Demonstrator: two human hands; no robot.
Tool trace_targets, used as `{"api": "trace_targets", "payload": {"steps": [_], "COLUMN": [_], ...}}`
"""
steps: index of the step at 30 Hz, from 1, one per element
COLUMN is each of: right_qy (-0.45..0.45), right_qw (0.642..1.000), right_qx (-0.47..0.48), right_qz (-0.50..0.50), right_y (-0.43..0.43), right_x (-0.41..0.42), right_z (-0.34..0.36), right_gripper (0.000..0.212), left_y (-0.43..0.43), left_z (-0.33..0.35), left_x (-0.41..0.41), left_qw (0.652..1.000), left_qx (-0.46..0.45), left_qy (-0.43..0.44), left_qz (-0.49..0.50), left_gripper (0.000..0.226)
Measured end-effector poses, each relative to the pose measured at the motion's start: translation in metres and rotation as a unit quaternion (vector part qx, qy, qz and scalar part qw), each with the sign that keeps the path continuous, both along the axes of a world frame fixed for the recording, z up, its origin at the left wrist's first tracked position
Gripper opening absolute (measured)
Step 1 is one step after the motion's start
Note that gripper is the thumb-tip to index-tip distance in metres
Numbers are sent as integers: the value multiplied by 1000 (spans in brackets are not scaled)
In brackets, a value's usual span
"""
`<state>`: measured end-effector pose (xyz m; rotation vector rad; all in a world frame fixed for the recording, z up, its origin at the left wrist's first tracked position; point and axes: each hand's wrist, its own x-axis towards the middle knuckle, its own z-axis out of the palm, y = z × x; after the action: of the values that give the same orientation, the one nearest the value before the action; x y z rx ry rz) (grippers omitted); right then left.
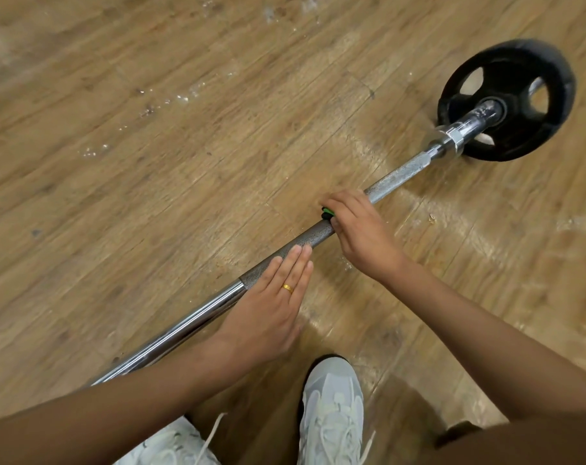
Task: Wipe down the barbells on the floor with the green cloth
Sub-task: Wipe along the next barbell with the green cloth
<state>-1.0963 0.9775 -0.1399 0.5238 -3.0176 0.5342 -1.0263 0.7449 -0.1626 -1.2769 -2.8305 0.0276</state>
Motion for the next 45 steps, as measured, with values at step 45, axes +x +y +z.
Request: {"api": "trace_targets", "payload": {"steps": [45], "right_qy": [-80], "right_qw": [980], "right_qx": [182], "right_qz": [-18], "right_y": [-52], "right_x": [-83], "right_z": [23], "right_gripper": [36], "left_y": [-58], "left_z": [2], "left_x": [-75], "left_qw": [1000], "left_qx": [-7], "left_qy": [-8], "left_qz": [-7], "left_gripper": [74]}}
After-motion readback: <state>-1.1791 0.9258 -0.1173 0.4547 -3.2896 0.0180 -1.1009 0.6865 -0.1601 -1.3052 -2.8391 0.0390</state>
